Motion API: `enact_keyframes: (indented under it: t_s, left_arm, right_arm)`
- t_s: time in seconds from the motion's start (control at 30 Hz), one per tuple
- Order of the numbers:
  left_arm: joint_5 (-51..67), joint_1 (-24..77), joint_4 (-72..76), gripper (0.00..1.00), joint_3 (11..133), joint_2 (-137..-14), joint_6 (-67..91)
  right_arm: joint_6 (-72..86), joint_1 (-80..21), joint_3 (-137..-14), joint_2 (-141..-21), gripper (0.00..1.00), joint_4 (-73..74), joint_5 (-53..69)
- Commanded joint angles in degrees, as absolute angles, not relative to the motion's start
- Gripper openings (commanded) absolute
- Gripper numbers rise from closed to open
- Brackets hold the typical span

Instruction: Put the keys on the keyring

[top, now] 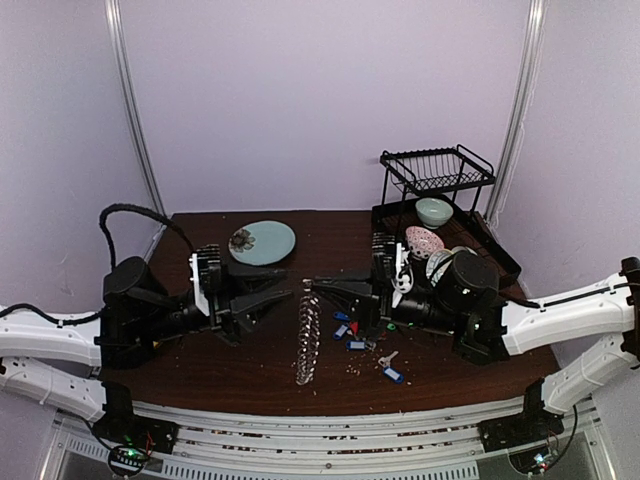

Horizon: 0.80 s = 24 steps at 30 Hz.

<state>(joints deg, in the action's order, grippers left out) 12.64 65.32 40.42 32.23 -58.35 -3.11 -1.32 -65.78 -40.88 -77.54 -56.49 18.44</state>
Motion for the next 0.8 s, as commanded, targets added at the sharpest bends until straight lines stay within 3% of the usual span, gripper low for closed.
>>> enact_keyframes:
  t_s: [0.0, 0.33, 0.77]
  left_arm:
    - [13.39, 64.46, 38.77, 0.26, 33.27, -56.43, -4.57]
    - [12.11, 64.51, 37.16, 0.30, 35.58, -60.30, -4.88]
    - [12.58, 64.52, 41.07, 0.10, 36.92, -63.47, -3.38]
  right_arm:
    - [-2.92, -66.01, -43.36, -75.42, 0.00, -56.76, 18.17]
    - [-2.46, -66.03, -43.69, -75.76, 0.00, -56.81, 18.61]
    - [-2.81, -66.08, -43.76, -75.59, 0.00, -55.98, 19.67]
